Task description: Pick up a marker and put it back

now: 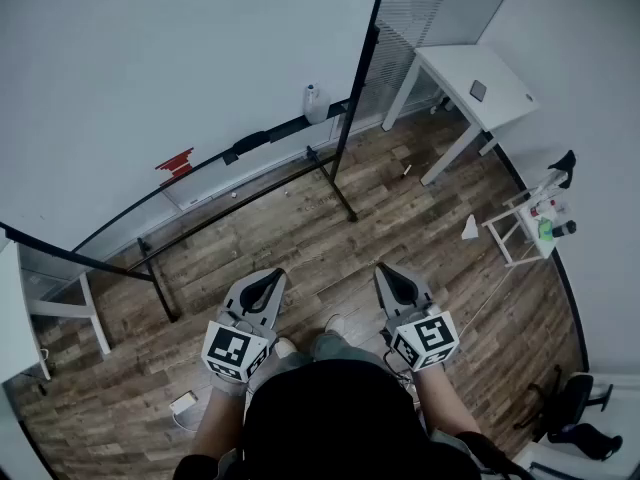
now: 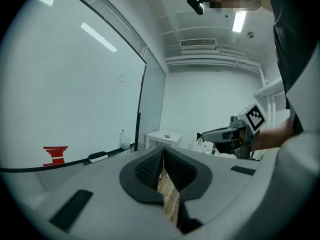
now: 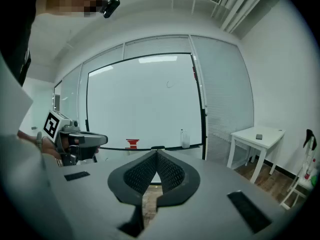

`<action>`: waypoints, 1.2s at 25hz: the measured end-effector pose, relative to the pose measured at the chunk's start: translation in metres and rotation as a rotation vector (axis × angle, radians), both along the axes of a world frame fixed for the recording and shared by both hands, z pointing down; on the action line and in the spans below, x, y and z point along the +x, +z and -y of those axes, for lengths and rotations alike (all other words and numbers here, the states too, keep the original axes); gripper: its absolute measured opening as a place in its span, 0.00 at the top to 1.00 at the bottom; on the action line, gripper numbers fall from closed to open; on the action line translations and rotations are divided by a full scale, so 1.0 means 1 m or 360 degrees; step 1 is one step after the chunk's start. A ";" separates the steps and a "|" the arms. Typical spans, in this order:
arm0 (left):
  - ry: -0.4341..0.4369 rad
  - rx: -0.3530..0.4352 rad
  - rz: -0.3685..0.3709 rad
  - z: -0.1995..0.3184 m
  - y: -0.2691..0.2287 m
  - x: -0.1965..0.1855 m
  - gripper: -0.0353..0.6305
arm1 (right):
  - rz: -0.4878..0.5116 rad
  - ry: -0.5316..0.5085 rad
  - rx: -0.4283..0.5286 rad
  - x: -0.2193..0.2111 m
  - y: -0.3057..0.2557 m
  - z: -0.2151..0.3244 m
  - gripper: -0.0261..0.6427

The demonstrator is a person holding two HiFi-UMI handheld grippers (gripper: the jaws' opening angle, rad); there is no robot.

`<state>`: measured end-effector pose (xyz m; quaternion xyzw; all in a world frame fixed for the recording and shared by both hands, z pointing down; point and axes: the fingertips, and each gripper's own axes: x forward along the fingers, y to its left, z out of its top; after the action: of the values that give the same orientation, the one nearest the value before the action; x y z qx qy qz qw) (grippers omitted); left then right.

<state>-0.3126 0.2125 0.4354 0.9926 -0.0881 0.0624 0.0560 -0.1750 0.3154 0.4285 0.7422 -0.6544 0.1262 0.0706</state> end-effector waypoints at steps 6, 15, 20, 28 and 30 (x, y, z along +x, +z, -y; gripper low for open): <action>0.0000 0.0005 0.0018 -0.001 0.000 0.025 0.91 | -0.0002 0.0002 0.0018 0.019 -0.001 -0.008 0.92; -0.0078 0.0025 0.0062 0.009 -0.004 0.073 0.80 | 0.0029 -0.0025 0.0083 0.063 -0.002 -0.007 0.92; -0.0139 0.0026 0.0098 0.015 -0.004 0.108 0.79 | 0.0070 -0.0056 0.0098 0.096 0.004 -0.005 0.92; -0.0254 -0.0016 0.0132 0.059 0.012 0.166 0.79 | 0.0101 -0.0035 0.0089 0.149 0.014 0.018 0.92; -0.0260 -0.0021 0.0143 0.080 0.020 0.184 0.79 | 0.0102 -0.0010 0.0077 0.168 0.020 0.033 0.92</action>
<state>-0.1284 0.1323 0.4550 0.9779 -0.1709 0.1028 0.0634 -0.0074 0.2827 0.4480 0.7372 -0.6615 0.1339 0.0320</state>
